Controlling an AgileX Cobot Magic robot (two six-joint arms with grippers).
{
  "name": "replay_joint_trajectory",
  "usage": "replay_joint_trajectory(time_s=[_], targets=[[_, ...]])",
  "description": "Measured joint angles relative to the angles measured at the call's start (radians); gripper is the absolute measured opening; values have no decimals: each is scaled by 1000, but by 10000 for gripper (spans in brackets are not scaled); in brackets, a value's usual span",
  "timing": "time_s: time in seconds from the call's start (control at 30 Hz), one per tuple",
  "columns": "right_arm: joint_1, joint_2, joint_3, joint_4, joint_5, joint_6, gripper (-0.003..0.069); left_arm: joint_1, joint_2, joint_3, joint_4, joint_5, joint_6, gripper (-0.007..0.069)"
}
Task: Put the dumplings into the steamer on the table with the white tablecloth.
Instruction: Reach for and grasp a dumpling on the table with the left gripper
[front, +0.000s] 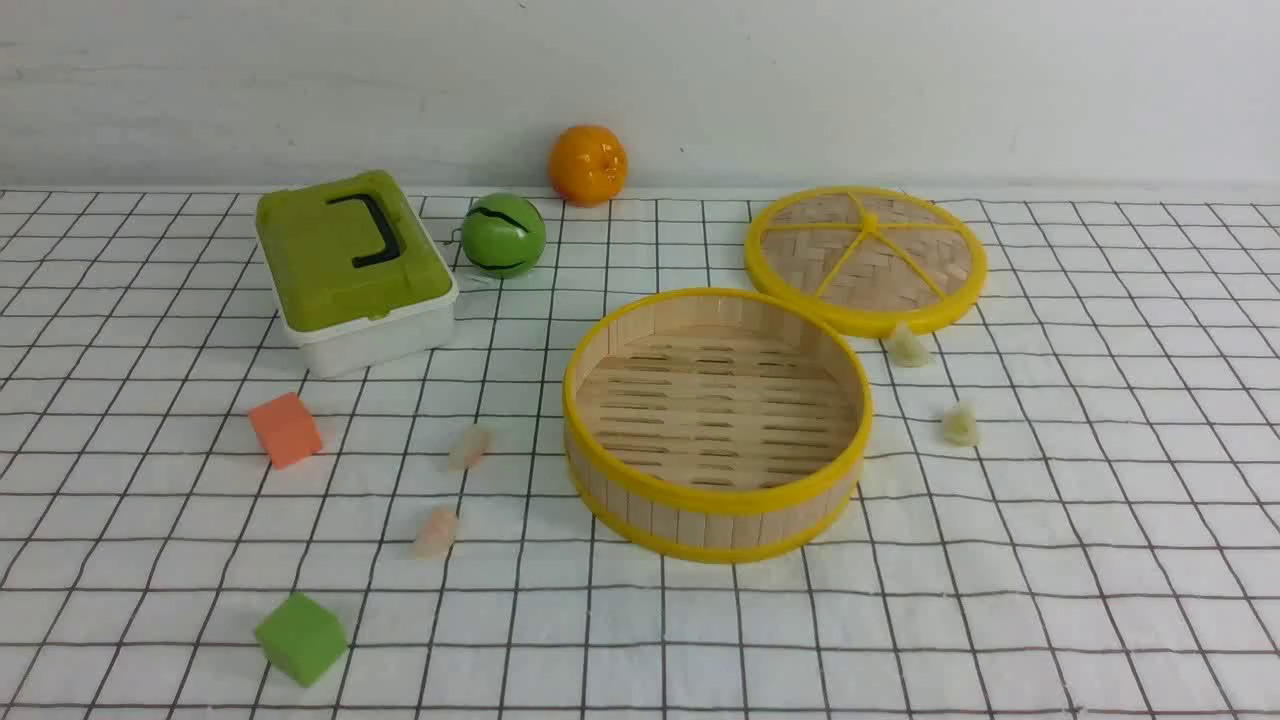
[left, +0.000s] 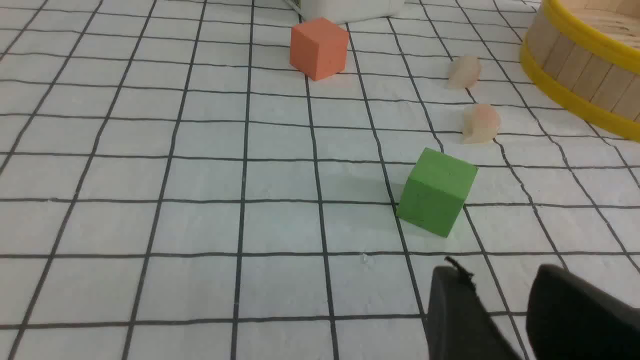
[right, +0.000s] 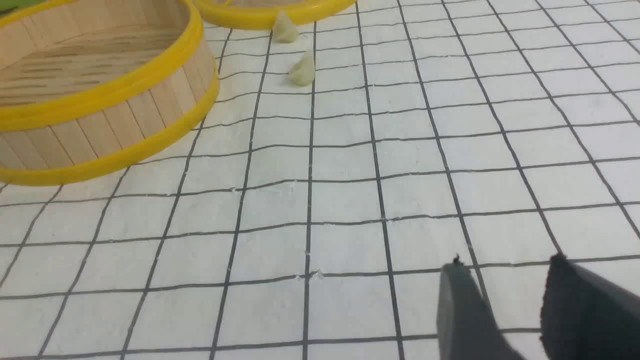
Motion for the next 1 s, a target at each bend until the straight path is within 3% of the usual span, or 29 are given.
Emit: replay_joint_trajectory(time_s=[0.7,1.0], targets=[[0,0,0,-1,0,0,239,0,0,0,3,0,0,237],[0,0,0,-4,-4,0,239,0,0,0,88,-68,0,237]])
